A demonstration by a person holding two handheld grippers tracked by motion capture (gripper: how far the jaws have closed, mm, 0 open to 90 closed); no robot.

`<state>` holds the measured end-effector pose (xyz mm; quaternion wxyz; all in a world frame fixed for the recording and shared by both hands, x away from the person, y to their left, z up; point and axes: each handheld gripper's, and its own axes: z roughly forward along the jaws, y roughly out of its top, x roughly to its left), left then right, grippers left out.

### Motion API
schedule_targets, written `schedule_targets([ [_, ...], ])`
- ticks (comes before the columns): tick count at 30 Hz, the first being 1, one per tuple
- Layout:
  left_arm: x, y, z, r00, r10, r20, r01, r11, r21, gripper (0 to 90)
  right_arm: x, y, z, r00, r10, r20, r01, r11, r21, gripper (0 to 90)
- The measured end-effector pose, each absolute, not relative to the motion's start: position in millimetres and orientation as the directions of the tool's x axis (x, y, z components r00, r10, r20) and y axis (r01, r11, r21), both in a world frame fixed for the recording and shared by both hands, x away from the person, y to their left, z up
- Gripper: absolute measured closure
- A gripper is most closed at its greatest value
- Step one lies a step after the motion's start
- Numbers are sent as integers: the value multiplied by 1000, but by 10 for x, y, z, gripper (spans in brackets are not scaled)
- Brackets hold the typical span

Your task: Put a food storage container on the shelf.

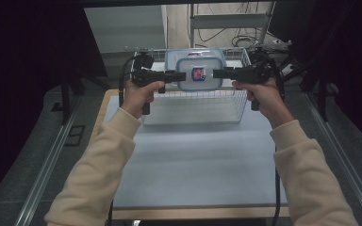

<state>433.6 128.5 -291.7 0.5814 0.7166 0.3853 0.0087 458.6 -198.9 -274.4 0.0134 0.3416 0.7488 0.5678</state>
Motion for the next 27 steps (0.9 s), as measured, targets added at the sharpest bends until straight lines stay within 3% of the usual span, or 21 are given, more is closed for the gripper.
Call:
schedule_targets([
  [27, 5033, 1430, -2706, 662, 573, -484, 582, 15, 813, 529, 5342, -1833, -2518, -747, 522, 413, 537, 107, 837, 517],
])
